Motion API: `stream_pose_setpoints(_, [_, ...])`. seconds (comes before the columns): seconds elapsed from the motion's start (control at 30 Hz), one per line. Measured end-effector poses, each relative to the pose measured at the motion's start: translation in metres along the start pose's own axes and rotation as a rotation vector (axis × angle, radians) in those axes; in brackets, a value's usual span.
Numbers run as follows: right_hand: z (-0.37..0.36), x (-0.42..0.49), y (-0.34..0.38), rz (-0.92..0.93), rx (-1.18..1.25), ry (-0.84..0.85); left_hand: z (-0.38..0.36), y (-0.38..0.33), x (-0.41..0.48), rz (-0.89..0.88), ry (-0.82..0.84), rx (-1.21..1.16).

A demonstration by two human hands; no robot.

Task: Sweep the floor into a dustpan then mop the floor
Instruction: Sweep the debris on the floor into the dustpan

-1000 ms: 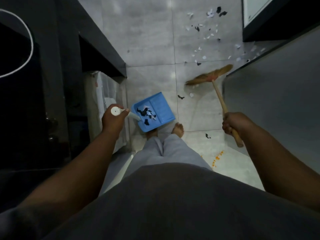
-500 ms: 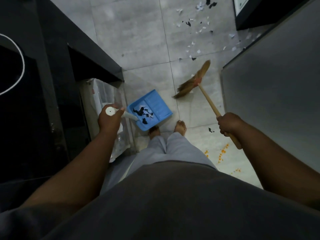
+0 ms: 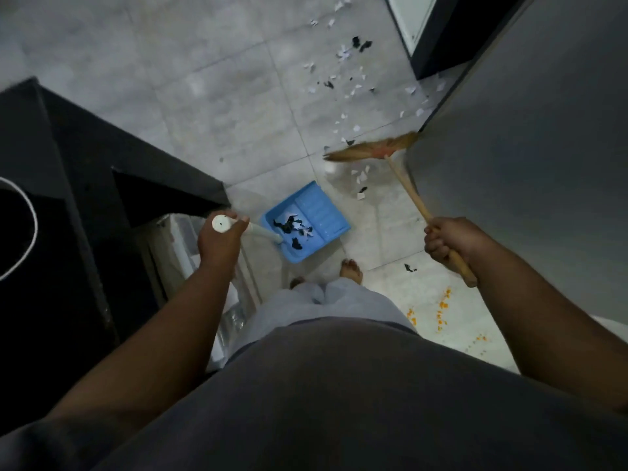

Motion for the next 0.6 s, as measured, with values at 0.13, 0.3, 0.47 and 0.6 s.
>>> stream_pose_setpoints(0.13, [-0.002,-0.012,-0.003,-0.024,0.250,0.098,-0.022,-0.034,0.013,-0.051,0.077,0.057])
stream_pose_setpoints(0.3, [-0.021,-0.024,-0.008,-0.075,0.462,0.121,-0.050,-0.073,0.049,-0.123,0.214,0.175])
stream_pose_setpoints(0.47, [-0.057,-0.036,-0.014,-0.114,0.606,0.087,-0.072,-0.116,0.094,-0.193,0.390,0.230])
stream_pose_setpoints(0.6, [-0.090,-0.046,-0.016,-0.100,0.759,0.034,-0.089,-0.156,0.129,-0.249,0.573,0.298])
Point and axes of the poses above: each hand's wrist, its own x-axis towards the middle knuckle, its own z-axis out of the back of the hand, y = z × x, the point moved 1 cm from there along x, towards the middle knuckle, and after that the axes turned 10 degrees about -x, right-handed, at the moved point
